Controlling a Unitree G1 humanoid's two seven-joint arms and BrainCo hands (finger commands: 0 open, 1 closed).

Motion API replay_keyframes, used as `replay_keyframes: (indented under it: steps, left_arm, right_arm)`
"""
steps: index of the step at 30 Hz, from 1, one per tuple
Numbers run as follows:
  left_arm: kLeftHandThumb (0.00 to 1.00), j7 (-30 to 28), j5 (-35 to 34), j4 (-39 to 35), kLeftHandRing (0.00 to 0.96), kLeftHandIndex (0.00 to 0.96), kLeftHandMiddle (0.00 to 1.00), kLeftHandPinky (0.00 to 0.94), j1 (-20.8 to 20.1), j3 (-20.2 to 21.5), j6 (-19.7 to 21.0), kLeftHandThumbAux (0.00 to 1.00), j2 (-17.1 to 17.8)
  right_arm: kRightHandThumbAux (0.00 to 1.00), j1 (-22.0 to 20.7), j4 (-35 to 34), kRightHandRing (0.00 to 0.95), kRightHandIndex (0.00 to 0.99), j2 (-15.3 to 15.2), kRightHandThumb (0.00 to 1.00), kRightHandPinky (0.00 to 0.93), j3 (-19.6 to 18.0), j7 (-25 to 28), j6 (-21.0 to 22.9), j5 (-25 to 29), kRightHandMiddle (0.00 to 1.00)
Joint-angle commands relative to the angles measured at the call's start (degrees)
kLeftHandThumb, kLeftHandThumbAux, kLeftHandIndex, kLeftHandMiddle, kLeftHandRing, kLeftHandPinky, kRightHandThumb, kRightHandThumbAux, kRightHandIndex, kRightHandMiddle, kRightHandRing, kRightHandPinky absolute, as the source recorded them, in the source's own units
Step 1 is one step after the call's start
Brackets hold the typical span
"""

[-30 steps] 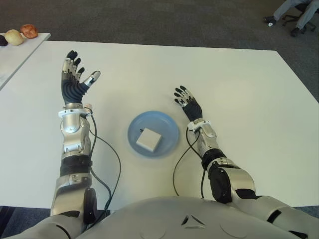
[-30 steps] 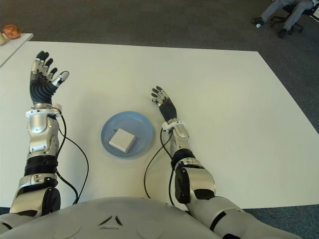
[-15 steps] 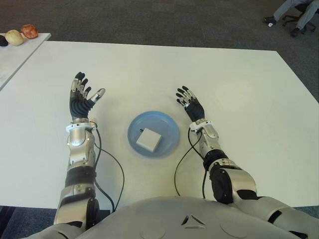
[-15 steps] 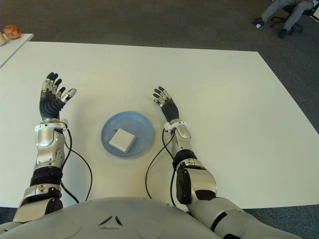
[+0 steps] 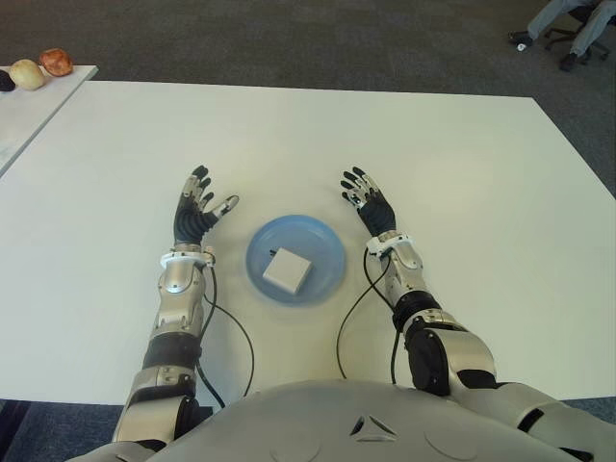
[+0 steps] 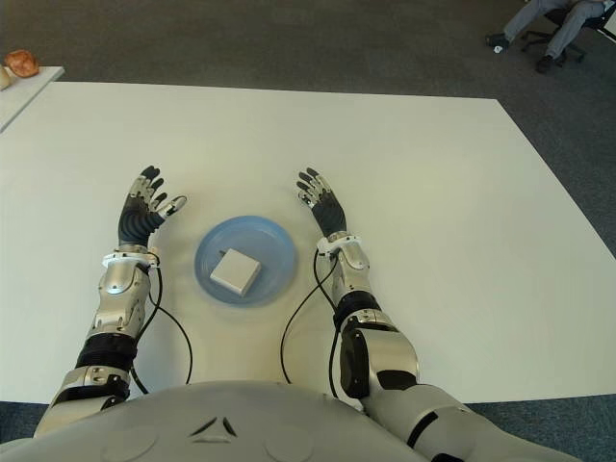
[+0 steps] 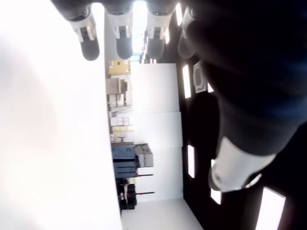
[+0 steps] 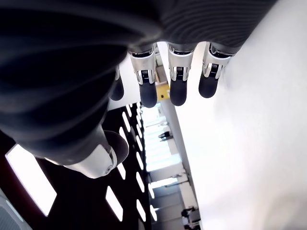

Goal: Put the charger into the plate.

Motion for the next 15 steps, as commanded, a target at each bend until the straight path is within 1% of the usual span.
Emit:
replay_keyframes:
  steps: [1, 6, 10, 12, 13, 15]
  left_arm:
    - [0.000, -0.9, 2.3, 2.0, 0.000, 0.000, 0.000, 0.000, -0.3, -2.1, 2.3, 0.713, 1.0]
    - [0.000, -0.4, 4.5, 2.1, 0.000, 0.000, 0.000, 0.000, 0.2, -3.7, 4.8, 0.672, 1.5]
    - [0.000, -0.6, 5.3, 2.4, 0.000, 0.000, 0.000, 0.000, 0.4, -4.5, 5.7, 0.654, 1.9]
    - [0.000, -1.1, 5.8, 3.9, 0.000, 0.000, 0.000, 0.000, 0.2, -5.1, 5.5, 0.648, 2.3]
    - [0.000, -1.2, 6.1, 5.5, 0.000, 0.000, 0.000, 0.000, -0.1, -5.4, 4.8, 0.645, 2.5]
    - [0.000, -1.2, 7.3, 12.0, 0.000, 0.000, 0.000, 0.000, -1.4, -6.2, 1.6, 0.642, 2.8]
  right_arm:
    - [0.719, 4.6, 2.9, 0.092, 0.072, 0.1, 0.000, 0.066, -0.2, -0.6, 3.3, 0.4, 0.132]
    - [0.711, 4.6, 2.7, 0.094, 0.073, 0.2, 0.000, 0.059, -0.2, -0.7, 3.4, 0.5, 0.135]
    - [0.702, 4.8, 2.5, 0.096, 0.074, 0.2, 0.000, 0.053, -0.2, -0.7, 3.3, 0.5, 0.138]
    - [0.697, 4.9, 2.4, 0.096, 0.074, 0.2, 0.000, 0.052, -0.1, -0.8, 3.2, 0.4, 0.139]
    - [0.692, 4.9, 2.4, 0.097, 0.074, 0.2, 0.000, 0.052, -0.1, -0.8, 3.3, 0.4, 0.139]
    - [0.682, 5.0, 2.2, 0.099, 0.075, 0.2, 0.000, 0.057, -0.1, -1.0, 3.3, 0.4, 0.141]
